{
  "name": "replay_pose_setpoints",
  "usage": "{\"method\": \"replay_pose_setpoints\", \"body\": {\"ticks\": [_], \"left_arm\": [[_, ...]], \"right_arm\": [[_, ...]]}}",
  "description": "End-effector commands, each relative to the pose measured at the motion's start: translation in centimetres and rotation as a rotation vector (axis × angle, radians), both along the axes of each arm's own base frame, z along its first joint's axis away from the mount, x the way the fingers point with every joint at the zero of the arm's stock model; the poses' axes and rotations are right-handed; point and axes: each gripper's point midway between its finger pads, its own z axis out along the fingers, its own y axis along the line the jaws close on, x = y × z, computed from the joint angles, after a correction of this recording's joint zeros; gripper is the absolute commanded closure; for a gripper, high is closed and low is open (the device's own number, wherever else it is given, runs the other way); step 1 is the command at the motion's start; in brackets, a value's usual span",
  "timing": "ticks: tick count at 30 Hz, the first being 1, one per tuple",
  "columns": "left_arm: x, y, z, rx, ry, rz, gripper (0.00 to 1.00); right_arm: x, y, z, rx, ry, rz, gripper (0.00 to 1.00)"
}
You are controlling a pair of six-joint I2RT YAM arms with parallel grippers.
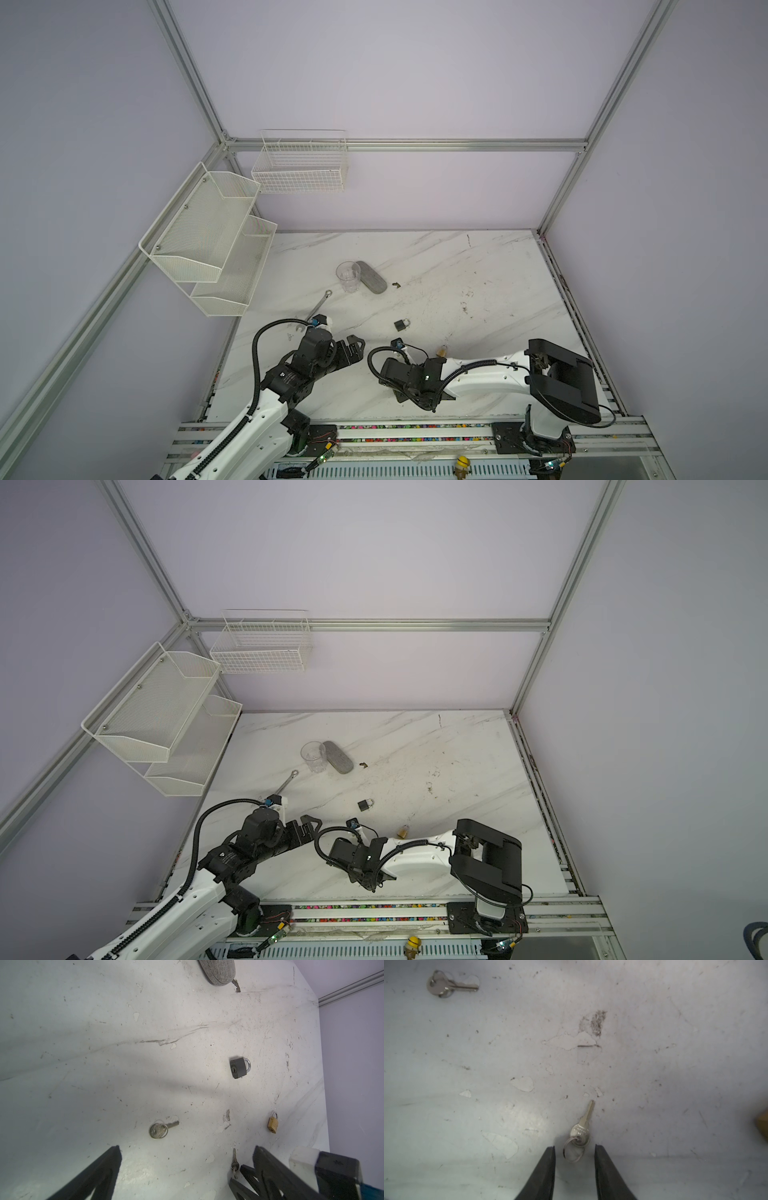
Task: Unlock with the key
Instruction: 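Lower the right gripper and pinch the silver key by its blade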
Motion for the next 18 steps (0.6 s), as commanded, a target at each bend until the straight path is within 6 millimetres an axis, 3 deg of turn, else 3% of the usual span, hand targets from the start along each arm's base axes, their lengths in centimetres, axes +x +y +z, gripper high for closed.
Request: {"method": "replay_pose_setpoints", "body": {"ticks": [1,18], "left_arm": [[1.73,-0.99,4.54,-0.057,-0.102,0.0,0.0],[1.82,-1.9,4.93,-0.084,-0.126,-0.046,0.0]], "right_arm": [[0.24,-1.2,-0.81,-0.059,-0.027,-0.022,0.67],[0.49,-2.1,-0.5,-0.033,-0.049,-0.061,0.87]]}}
